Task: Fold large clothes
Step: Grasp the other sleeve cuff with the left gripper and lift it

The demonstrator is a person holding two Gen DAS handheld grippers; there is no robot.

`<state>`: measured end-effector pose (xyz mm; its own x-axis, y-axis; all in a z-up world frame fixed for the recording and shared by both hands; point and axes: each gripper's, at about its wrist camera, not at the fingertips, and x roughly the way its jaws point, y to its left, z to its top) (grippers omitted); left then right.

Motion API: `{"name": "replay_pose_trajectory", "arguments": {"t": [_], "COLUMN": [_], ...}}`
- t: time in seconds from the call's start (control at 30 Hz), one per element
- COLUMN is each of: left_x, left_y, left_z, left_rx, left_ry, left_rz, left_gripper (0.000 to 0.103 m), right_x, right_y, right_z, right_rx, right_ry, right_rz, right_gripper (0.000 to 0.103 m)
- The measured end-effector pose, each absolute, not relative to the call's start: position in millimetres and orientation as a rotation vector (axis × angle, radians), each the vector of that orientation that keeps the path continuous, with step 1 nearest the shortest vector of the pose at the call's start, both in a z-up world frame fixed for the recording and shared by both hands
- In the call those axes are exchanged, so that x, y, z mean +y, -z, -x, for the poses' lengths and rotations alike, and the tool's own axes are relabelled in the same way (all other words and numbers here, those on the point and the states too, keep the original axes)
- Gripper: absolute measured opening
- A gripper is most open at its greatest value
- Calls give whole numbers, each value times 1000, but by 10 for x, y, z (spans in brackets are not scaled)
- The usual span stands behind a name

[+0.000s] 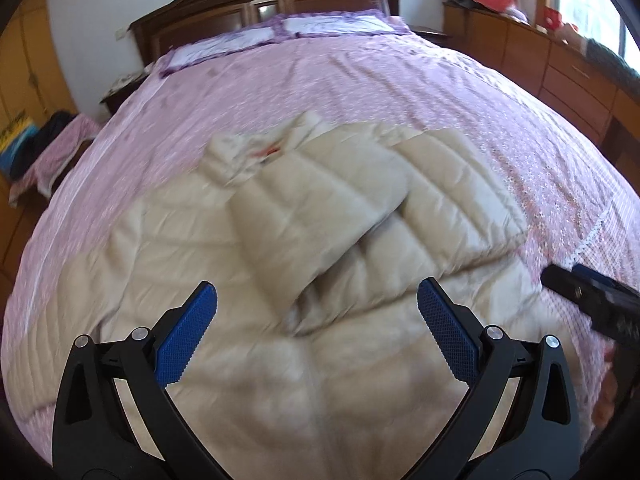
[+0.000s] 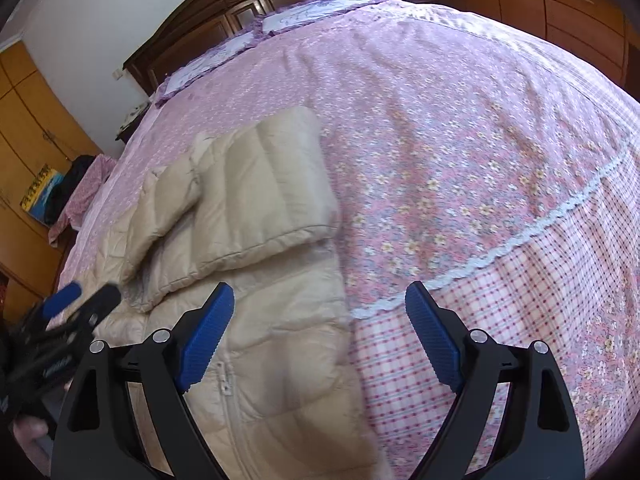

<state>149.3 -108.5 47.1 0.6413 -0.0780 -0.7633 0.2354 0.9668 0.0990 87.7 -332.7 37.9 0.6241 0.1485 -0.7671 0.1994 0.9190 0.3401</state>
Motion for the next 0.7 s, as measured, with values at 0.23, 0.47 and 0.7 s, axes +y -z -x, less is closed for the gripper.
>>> {"name": "replay_pose_trajectory", "arguments": {"t": [0.23,0.47,0.7], "left_x": [-1522,-1742,-1713], "left_y": [-387,-239,-223], "left_z": [-1815,-2067,-2159], "left_rx": [835,824,822], "left_ry": [200,175,189], "left_rz": [-273,-324,-302], "left_gripper": [100,100,43], "right_x": [-3499,-3587,-3603], "right_y": [-325,-287,-259], "right_z": [-836,-778,-683], "right_rx": [905,908,911], "right_ry": [30,30,38], "right_rz": [-472,-501,-512], "right_gripper": [85,85,85]}}
